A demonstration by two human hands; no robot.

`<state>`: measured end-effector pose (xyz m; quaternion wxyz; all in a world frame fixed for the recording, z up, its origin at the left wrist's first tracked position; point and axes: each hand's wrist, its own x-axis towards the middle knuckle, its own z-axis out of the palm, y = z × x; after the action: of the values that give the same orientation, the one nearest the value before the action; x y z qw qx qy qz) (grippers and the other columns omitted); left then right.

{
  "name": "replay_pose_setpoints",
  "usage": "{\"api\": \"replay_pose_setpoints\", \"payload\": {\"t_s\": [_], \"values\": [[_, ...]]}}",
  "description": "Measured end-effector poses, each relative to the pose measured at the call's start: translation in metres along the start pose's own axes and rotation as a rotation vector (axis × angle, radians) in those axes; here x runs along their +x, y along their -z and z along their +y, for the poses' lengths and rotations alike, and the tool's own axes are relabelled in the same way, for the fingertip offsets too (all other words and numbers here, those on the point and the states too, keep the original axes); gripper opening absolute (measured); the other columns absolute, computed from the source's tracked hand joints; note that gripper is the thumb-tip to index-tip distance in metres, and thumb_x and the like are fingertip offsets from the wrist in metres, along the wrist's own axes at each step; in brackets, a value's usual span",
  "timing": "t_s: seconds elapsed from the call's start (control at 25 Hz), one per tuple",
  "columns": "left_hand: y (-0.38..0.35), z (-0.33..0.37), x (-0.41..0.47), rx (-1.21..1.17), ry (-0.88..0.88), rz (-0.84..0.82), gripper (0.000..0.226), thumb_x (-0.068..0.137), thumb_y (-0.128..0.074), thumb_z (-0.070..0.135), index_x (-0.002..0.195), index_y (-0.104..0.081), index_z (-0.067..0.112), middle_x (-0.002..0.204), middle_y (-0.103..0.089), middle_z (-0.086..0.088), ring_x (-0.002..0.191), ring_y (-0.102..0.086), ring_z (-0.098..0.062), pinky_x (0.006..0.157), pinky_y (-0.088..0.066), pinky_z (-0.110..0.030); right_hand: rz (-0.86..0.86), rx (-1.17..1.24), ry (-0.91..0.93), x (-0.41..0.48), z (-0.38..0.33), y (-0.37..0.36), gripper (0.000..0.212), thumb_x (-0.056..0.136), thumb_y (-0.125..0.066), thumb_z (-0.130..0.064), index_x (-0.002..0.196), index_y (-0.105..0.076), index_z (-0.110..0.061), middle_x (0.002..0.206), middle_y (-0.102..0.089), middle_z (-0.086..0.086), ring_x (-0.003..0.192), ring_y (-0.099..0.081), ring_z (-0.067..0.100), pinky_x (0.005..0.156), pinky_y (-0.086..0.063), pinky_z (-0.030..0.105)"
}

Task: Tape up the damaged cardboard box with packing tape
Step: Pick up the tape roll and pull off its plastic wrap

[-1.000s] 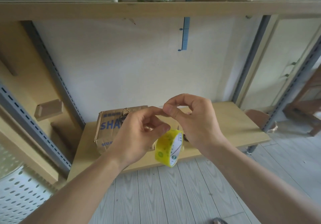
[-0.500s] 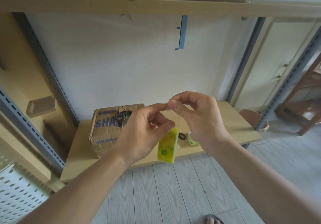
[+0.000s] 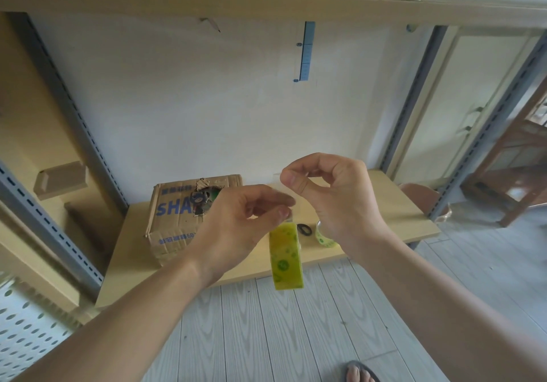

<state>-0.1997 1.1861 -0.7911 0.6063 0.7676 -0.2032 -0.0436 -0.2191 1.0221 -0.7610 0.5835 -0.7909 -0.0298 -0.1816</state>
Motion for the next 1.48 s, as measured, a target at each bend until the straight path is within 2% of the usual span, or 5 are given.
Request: {"api": "replay_pose_setpoints", "payload": {"t_s": [0.24, 0.52, 0.8, 1.28, 1.48], "values": [[-0.002, -0.001, -0.002, -0.002, -0.001, 0.018, 0.012, 0.093, -0.070, 0.022, 0.091, -0.079, 0.029, 0.094, -0.076, 0.008, 0.097, -0.069, -0.011, 0.096, -0.052, -0.041, -0.013, -0.044, 0.054, 0.000, 0.001, 0.000, 0.016, 0.083, -0.079, -0.019, 0.074, -0.072, -0.030, 0.082, -0.073, -0.017, 0.087, -0.065, 0.000, 0.068, -0.044, 0.009], [0.006, -0.001, -0.003, -0.099, -0.009, -0.117, 0.025, 0.080, -0.069, 0.022, 0.102, -0.073, 0.034, 0.110, -0.072, 0.013, 0.110, -0.064, -0.009, 0.097, -0.045, -0.031, -0.022, -0.116, 0.109, 0.000, 0.000, 0.004, 0.013, 0.097, -0.063, -0.024, 0.100, -0.075, -0.028, 0.096, -0.072, -0.012, 0.067, -0.064, 0.001, 0.053, -0.045, 0.013], [0.010, -0.004, -0.008, -0.176, 0.053, -0.265, 0.032, 0.081, -0.066, 0.005, 0.111, -0.067, 0.016, 0.117, -0.073, -0.006, 0.119, -0.065, -0.018, 0.102, -0.053, -0.043, -0.018, -0.221, 0.112, 0.003, 0.007, 0.008, 0.023, 0.100, -0.053, -0.032, 0.121, -0.060, -0.036, 0.095, -0.069, -0.012, 0.095, -0.064, 0.002, 0.078, -0.051, 0.026], [0.023, 0.005, -0.013, -0.212, -0.001, -0.044, 0.045, 0.091, -0.063, -0.003, 0.119, -0.062, 0.032, 0.102, -0.074, -0.008, 0.099, -0.068, -0.026, 0.083, -0.055, -0.046, -0.131, -0.188, -0.182, 0.001, 0.030, 0.005, 0.033, 0.081, -0.042, 0.005, 0.081, -0.064, -0.020, 0.072, -0.070, -0.002, 0.067, -0.061, 0.014, 0.060, -0.046, 0.034], [0.025, 0.011, -0.013, -0.065, -0.066, 0.137, 0.045, 0.093, -0.063, -0.007, 0.121, -0.060, 0.028, 0.100, -0.077, -0.001, 0.083, -0.066, -0.036, 0.080, -0.056, -0.054, -0.366, -0.121, -0.116, -0.017, 0.028, -0.005, 0.024, 0.081, -0.050, -0.018, 0.074, -0.073, -0.015, 0.072, -0.071, -0.002, 0.073, -0.063, 0.015, 0.071, -0.052, 0.039]]}}
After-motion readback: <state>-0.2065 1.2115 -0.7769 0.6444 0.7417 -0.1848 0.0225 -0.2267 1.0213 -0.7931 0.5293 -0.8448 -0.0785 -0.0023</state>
